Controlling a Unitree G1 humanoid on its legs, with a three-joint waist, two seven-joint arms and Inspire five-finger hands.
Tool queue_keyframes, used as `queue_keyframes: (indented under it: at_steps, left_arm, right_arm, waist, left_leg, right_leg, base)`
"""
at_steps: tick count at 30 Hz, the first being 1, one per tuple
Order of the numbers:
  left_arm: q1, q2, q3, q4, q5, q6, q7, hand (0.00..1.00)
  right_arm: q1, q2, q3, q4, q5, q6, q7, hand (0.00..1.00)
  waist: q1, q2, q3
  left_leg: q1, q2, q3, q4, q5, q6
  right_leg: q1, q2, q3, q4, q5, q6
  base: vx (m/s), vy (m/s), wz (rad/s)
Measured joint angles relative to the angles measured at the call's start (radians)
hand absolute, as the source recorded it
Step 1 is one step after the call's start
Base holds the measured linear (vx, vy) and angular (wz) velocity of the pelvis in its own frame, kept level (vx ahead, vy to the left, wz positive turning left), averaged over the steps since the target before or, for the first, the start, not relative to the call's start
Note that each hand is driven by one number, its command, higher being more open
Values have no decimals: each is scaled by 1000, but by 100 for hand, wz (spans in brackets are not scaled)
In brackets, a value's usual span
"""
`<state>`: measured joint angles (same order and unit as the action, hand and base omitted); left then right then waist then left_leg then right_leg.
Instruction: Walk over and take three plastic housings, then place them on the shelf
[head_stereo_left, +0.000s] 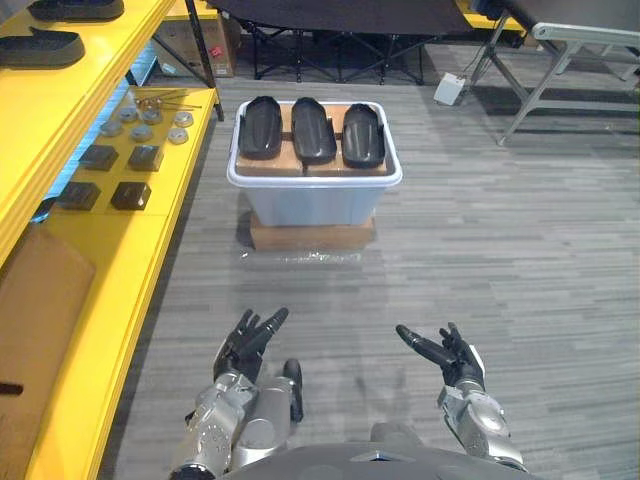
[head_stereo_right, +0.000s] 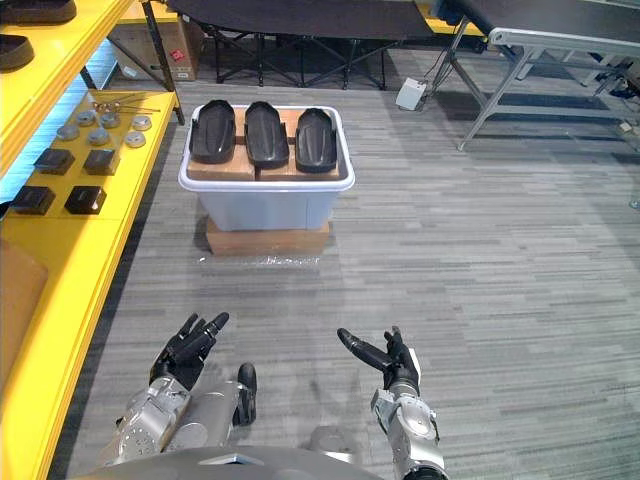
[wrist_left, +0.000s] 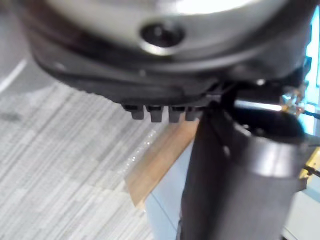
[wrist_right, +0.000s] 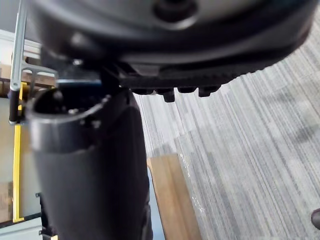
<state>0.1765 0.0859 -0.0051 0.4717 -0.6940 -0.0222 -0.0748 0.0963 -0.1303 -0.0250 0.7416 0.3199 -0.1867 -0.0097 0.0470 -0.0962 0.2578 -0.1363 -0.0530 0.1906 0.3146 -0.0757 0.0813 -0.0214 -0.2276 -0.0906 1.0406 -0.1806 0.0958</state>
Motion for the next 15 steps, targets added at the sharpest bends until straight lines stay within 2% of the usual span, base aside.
queue_keyframes:
  at_steps: [1,2,3,4,5,6,7,8,9,10,11,12,13,14,15]
  left_arm:
    - [4,-2,-9,-25,3,-2,7,100]
    - [8,0,-16,-57,4,-2,11,100]
    - [8,0,-20,-72,10,-2,13,100]
    - [0,3,-31,-92,25,-3,18,100]
    - [-23,11,-37,-94,29,-3,18,100]
    - [-33,11,-39,-94,29,-3,18,100]
    - [-53,13,-43,-87,30,-3,19,100]
    - [-58,19,-40,-86,32,-7,24,100]
    - [-58,22,-41,-86,36,-16,28,100]
    - [-46,32,-42,-87,37,-40,39,100]
    - [-24,43,-35,-87,37,-60,47,100]
    - [-18,48,-31,-84,37,-67,53,100]
    - [1,20,-34,-69,38,-65,63,100]
    - [20,8,-35,-69,38,-66,63,100]
    - [37,-7,-38,-62,37,-63,61,100]
  right_arm:
    - [0,5,26,0,0,-4,-1,100]
    - [0,18,46,-2,0,-8,-3,100]
    - [1,24,53,-3,0,-11,-3,100]
    - [5,29,61,-11,-1,-14,0,100]
    - [3,28,60,-16,-1,-20,1,100]
    - [0,27,56,-17,-1,-20,2,100]
    - [-7,25,48,-17,-1,-24,3,100]
    - [-6,25,39,-17,-1,-32,7,100]
    - [-4,25,36,-17,-2,-41,10,100]
    - [-1,25,36,-20,-2,-56,19,100]
    - [8,25,38,-37,-2,-65,23,100]
    - [8,20,36,-48,-2,-68,23,100]
    - [11,-15,34,-74,-1,-70,21,100]
    - [15,-26,34,-92,-1,-70,19,100]
    - [18,-38,31,-149,1,-70,10,100]
  waist:
    - [0,15,5]
    - [-1,30,3]
    - [-1,37,2]
    - [0,51,-1]
    - [-1,66,-2]
    - [-1,70,-4]
    - [-2,77,-1]
    - [-2,75,-4]
    - [-1,75,-5]
    - [1,65,-10]
    - [3,39,-28]
    - [-1,41,-31]
    - [-1,107,-44]
    - [1,133,-59]
    - [-8,158,-62]
  left_leg:
    - [45,12,-2,0,-18,4]
    - [80,28,-8,-3,-46,2]
    - [95,36,-16,-5,-57,-2]
    - [118,50,-36,-6,-79,-10]
    - [133,63,-54,0,-98,-17]
    - [137,69,-64,4,-107,-22]
    - [147,82,-85,19,-125,-40]
    - [153,93,-102,43,-148,-67]
    - [158,101,-108,55,-164,-82]
    - [173,110,-125,79,-207,-106]
    - [178,108,-145,115,-261,-130]
    - [176,115,-158,146,-292,-141]
    - [180,176,-176,179,-336,-168]
    - [182,207,-175,175,-344,-178]
    - [138,224,-193,279,-294,-186]
  right_leg:
    - [-36,-4,-37,1,-55,-32]
    - [-69,-5,-89,-60,-98,-43]
    - [-82,-4,-114,-106,-111,-44]
    - [-105,-4,-144,-225,-121,-46]
    - [-130,-6,-146,-366,-113,-33]
    - [-145,-5,-134,-438,-102,-16]
    - [-160,1,-83,-582,-65,27]
    - [-160,9,-39,-720,2,43]
    - [-156,9,-33,-772,41,49]
    - [-147,9,-28,-828,126,48]
    - [-144,9,-14,-829,180,39]
    - [-149,17,-5,-800,247,37]
    - [-157,65,-33,-729,188,10]
    - [-163,85,-42,-713,163,1]
    - [-157,98,-67,-686,117,-18]
  base:
    - [492,79,-4]
    - [484,63,3]
    - [454,15,18]
    - [421,-34,34]
    - [404,-56,39]
    - [446,-122,46]
    - [420,-171,50]
    - [410,-203,53]
    - [334,-257,52]
    - [336,-365,44]
    - [351,-424,45]
    - [338,-455,35]
    - [268,-319,16]
    - [410,-342,23]
    - [338,-251,26]
